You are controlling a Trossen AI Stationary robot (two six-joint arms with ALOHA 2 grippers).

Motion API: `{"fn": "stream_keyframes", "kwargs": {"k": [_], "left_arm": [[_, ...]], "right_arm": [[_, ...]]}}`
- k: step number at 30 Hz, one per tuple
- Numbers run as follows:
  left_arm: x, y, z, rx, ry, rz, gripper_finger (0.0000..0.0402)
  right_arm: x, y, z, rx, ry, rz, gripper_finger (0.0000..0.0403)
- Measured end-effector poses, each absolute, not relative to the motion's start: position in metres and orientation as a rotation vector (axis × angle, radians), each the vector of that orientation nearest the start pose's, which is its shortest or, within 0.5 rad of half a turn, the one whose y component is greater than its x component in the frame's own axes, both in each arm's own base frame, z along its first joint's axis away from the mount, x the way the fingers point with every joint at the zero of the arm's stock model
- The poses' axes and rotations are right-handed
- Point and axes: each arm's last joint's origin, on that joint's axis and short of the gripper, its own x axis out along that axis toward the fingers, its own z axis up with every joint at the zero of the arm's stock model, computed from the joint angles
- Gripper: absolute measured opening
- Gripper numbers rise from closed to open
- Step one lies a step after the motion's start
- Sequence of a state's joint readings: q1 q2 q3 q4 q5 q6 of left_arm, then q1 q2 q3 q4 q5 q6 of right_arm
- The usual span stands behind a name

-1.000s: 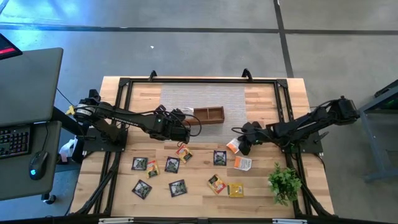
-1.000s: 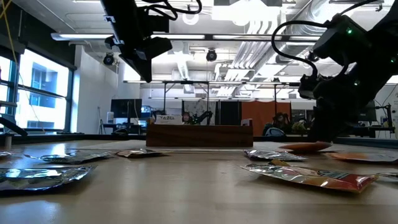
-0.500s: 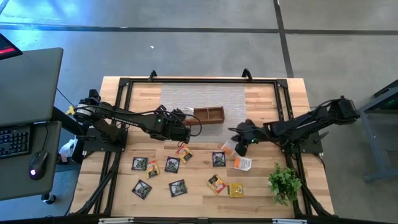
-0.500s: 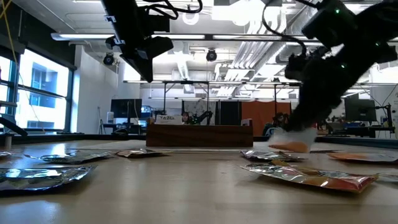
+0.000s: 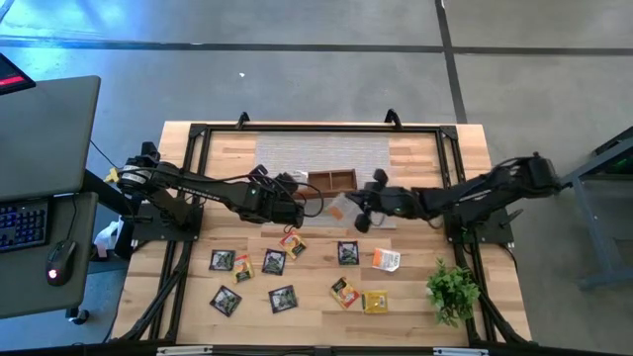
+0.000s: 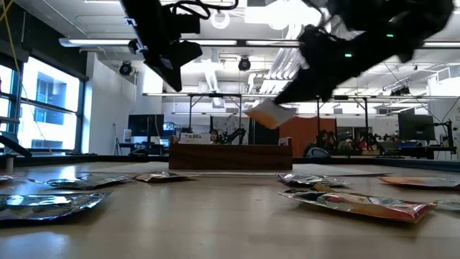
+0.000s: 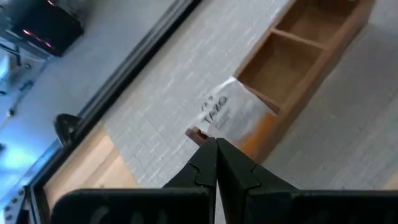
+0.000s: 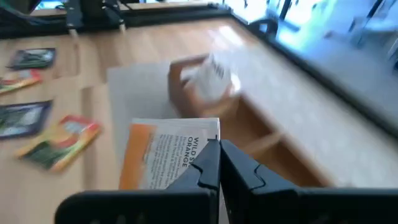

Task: Pick & Place Tea
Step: Put the orange tea bag into the left section of the wooden organizer

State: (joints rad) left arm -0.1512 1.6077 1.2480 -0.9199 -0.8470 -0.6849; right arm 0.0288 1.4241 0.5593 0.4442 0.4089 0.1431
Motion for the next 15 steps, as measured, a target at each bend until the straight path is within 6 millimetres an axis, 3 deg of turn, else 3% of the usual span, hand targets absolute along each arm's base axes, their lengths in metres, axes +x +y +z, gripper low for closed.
{"fn": "stream_keyframes", "kwargs": {"k": [10, 15], "left_arm": [[0.302, -0.021, 0.257, 0.112, 0.765, 1.058, 0.0000], [0.297, -0.020, 0.256, 0.130, 0.792, 1.080, 0.0000]], "right_arm": [[0.385, -0.025, 0.189, -0.472, 0.472, -0.464, 0.0000], [0.421, -0.031, 0.179, -0.655, 0.554, -0.464, 0.0000]]}}
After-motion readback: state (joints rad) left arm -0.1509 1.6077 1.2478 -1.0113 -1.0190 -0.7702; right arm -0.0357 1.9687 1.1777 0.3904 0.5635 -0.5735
